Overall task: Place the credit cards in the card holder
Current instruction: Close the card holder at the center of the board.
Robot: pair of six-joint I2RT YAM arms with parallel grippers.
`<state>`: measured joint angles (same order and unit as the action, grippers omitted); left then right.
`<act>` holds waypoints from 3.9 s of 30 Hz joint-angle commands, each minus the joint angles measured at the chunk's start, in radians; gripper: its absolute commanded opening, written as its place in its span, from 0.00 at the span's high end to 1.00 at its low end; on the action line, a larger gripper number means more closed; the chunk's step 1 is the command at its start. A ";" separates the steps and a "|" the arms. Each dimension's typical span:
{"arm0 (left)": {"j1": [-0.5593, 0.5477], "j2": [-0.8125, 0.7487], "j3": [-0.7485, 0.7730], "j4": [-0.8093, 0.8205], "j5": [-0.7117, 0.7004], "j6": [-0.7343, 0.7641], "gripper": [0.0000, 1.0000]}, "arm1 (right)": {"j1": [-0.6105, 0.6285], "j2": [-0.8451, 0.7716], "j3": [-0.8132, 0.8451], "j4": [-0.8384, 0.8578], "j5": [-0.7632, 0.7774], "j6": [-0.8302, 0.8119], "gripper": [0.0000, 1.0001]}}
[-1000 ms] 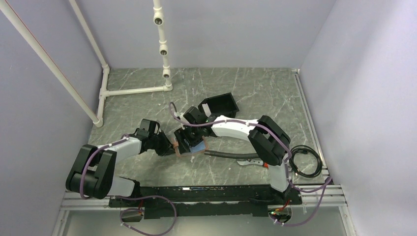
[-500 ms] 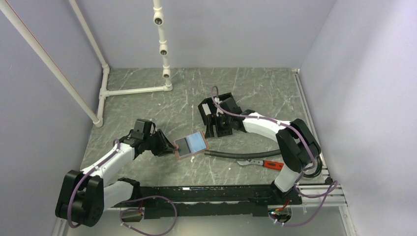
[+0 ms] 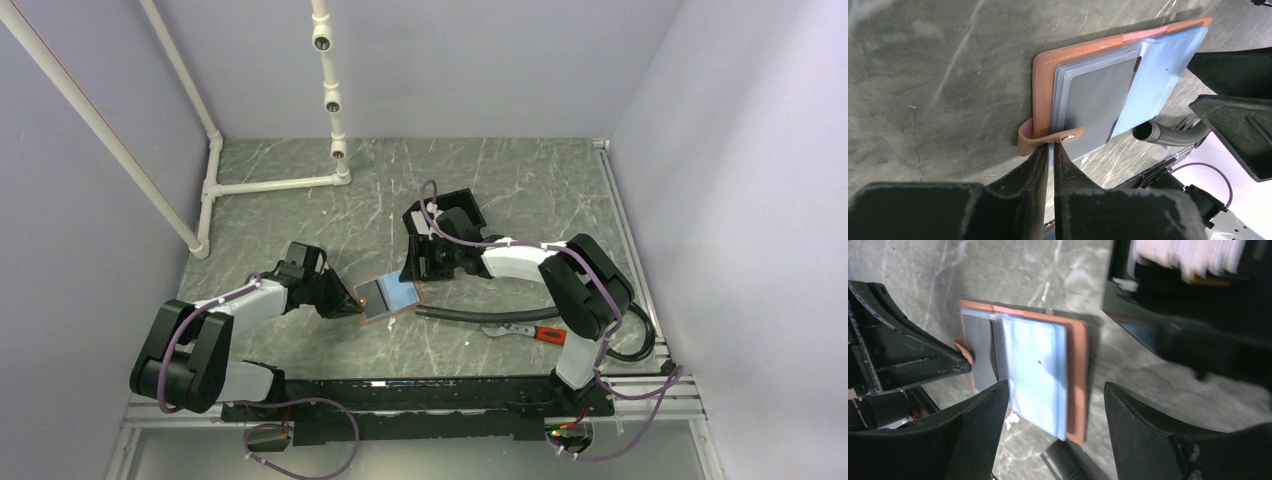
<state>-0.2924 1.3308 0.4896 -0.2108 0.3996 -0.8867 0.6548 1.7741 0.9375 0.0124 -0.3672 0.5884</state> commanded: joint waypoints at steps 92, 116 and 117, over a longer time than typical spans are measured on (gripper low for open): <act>0.079 -0.183 -0.002 0.076 0.173 -0.129 0.32 | 0.271 -0.053 0.109 -0.077 0.158 -0.368 0.01; 0.173 -0.262 0.165 -0.496 -0.300 -0.024 0.17 | 0.474 0.225 0.426 -0.320 0.704 -0.126 0.32; 0.173 -0.266 0.161 -0.485 -0.283 -0.012 0.18 | 0.474 0.215 0.416 -0.318 0.702 -0.127 0.40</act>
<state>-0.1246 1.0927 0.6285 -0.7002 0.0971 -0.9581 1.1313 2.0254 1.3735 -0.2848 0.3061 0.4381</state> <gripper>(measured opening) 0.838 0.724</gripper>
